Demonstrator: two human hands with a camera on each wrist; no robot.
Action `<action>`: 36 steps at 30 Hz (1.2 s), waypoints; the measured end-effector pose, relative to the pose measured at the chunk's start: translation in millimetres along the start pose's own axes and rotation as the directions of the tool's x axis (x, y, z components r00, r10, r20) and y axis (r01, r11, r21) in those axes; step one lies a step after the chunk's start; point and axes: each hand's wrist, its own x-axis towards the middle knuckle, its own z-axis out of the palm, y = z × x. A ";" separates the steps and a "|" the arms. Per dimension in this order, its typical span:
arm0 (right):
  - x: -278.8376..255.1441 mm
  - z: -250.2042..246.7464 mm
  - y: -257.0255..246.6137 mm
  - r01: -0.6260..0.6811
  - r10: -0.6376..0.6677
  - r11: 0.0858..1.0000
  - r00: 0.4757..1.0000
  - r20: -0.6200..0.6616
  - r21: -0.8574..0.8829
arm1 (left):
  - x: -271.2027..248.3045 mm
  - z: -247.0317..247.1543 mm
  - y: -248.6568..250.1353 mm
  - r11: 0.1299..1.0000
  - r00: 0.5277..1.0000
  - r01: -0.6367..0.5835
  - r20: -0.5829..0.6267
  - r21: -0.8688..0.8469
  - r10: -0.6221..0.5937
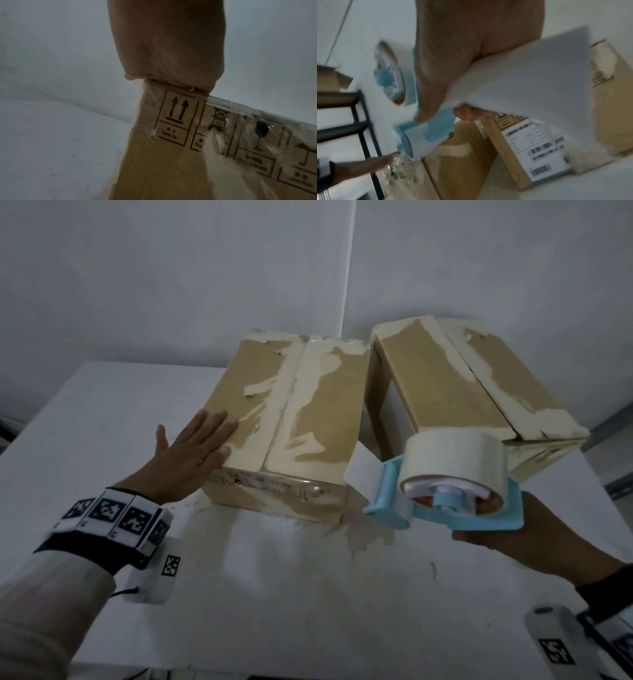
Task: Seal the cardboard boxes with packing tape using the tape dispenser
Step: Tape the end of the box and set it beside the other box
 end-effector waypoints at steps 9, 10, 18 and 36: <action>8.6 14.3 7.3 -0.017 0.016 0.998 1.000 -0.016 -0.054 | -2.7 -2.1 9.9 0.999 0.998 0.031 -0.047 -0.023 -0.032; 8.5 16.1 8.9 -0.011 0.009 0.995 1.000 -0.015 -0.096 | -3.1 -1.7 9.7 0.999 0.998 0.034 -0.045 -0.019 -0.035; 5.7 21.6 9.9 0.008 -0.035 0.881 0.998 -0.047 -0.474 | -1.9 -0.4 6.3 1.000 0.999 0.024 -0.033 0.011 -0.023; -48.2 -8.7 60.7 -0.127 0.087 0.825 0.991 -0.098 -0.550 | 2.4 -1.9 5.3 0.999 0.999 0.028 -0.032 0.043 -0.026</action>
